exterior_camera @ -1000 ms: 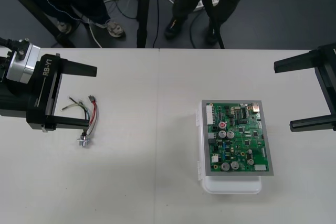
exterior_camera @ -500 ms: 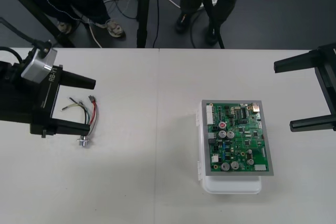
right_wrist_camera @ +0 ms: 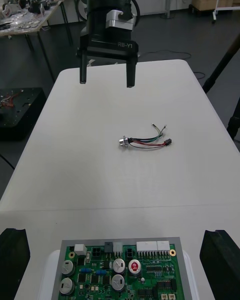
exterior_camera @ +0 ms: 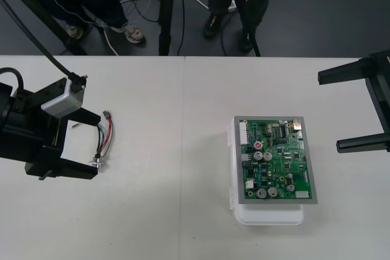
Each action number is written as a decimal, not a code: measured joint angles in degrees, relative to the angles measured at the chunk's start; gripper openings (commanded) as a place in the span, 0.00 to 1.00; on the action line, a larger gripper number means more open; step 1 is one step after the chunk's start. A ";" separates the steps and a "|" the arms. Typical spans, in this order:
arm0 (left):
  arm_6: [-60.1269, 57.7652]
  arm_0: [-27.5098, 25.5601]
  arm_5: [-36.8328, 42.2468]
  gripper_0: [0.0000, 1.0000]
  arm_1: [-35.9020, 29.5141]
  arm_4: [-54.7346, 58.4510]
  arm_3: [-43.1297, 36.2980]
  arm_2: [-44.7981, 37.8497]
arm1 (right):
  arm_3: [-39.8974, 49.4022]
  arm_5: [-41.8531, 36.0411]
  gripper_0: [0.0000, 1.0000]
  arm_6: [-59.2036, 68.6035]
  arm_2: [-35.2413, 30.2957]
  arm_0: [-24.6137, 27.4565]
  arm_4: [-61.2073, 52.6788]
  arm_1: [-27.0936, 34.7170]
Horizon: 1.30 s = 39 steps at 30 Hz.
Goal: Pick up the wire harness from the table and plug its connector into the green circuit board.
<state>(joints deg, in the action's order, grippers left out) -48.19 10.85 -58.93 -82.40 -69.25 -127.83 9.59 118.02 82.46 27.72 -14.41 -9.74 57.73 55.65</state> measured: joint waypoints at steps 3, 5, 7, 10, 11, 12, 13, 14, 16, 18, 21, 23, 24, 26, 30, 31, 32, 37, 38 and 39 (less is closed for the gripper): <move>-12.60 -0.38 -0.03 1.00 -0.18 -3.92 -2.19 0.00 | 0.00 0.00 1.00 0.00 0.00 0.00 0.00 0.00; -21.35 -1.12 -0.03 1.00 -0.34 -6.40 -3.34 0.00 | 0.00 0.00 1.00 0.00 0.00 0.00 0.00 0.00; -28.60 -2.34 -0.04 1.00 -0.56 -9.17 -4.31 0.00 | 0.00 0.00 1.00 0.00 0.00 0.00 0.00 0.00; -31.60 -4.86 -0.04 1.00 -0.78 -14.03 -5.41 -0.10 | 0.00 0.00 1.00 0.00 0.00 0.00 0.00 0.00; -31.16 -5.91 -0.04 1.00 -0.79 -15.78 -5.61 -0.26 | 0.00 0.00 1.00 0.00 0.00 0.00 0.00 0.00; -30.75 -6.98 -0.04 1.00 -0.79 -17.18 -5.72 -0.47 | 0.00 0.00 1.00 0.00 0.00 0.00 0.00 0.00; -30.37 -7.99 -0.08 1.00 -0.79 -18.47 -5.79 -0.77 | 0.00 0.00 1.00 0.00 0.00 0.00 0.00 0.00; -30.09 -9.02 -0.20 1.00 -0.79 -19.95 -5.84 -1.16 | 0.00 0.00 1.00 0.00 0.00 0.00 0.00 0.00; -29.87 -10.84 -0.85 1.00 -0.76 -22.35 -5.89 -2.14 | 0.00 0.00 1.00 0.00 0.00 0.00 0.00 0.00; -29.86 -12.07 -2.14 1.00 -0.51 -24.20 -5.89 -2.99 | 0.00 0.00 1.00 0.00 0.00 0.00 0.00 0.00; -29.86 -12.83 -5.38 1.00 0.89 -27.06 -5.89 -3.56 | 0.00 0.00 1.00 0.00 0.00 0.00 0.00 0.00; -29.86 -12.84 -7.88 1.00 2.27 -28.69 -5.89 -3.69 | 0.00 0.00 1.00 0.00 0.00 0.00 0.00 0.00; -29.86 -12.84 -9.14 1.00 2.99 -29.48 -5.89 -3.76 | 0.00 0.00 1.00 0.00 0.00 0.00 0.00 0.00; -29.86 -12.84 -11.54 1.00 4.45 -31.03 -5.89 -3.84 | 0.00 0.00 1.00 0.00 0.00 0.00 0.00 0.00; -29.87 -12.84 -16.34 1.00 8.42 -35.15 -5.89 -3.85 | 0.00 0.00 1.00 0.00 0.00 0.00 0.00 0.00; -29.87 -12.84 -17.41 1.00 9.44 -35.93 -5.89 -3.87 | 0.00 0.00 1.00 0.00 0.00 0.00 0.00 0.00; -29.87 -12.84 -18.63 1.00 10.56 -36.78 -5.89 -3.96 | 0.00 0.00 1.00 0.00 0.00 0.00 0.00 0.00; -29.87 -12.84 -24.39 1.00 15.78 -41.05 -5.89 -5.00 | 0.00 0.00 1.00 0.00 0.00 0.00 0.00 0.00; -29.87 -12.84 -25.31 1.00 16.71 -42.06 -5.89 -5.24 | 0.00 0.00 1.00 0.00 0.00 0.00 0.00 0.00; -29.87 -12.84 -26.03 1.00 17.53 -43.06 -5.89 -5.45 | 0.00 0.00 1.00 0.00 0.00 0.00 0.00 0.00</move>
<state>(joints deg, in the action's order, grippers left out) -78.07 -1.99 -84.96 -64.87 -112.31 -133.72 4.15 118.02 82.46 27.72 -14.41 -9.74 57.73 55.65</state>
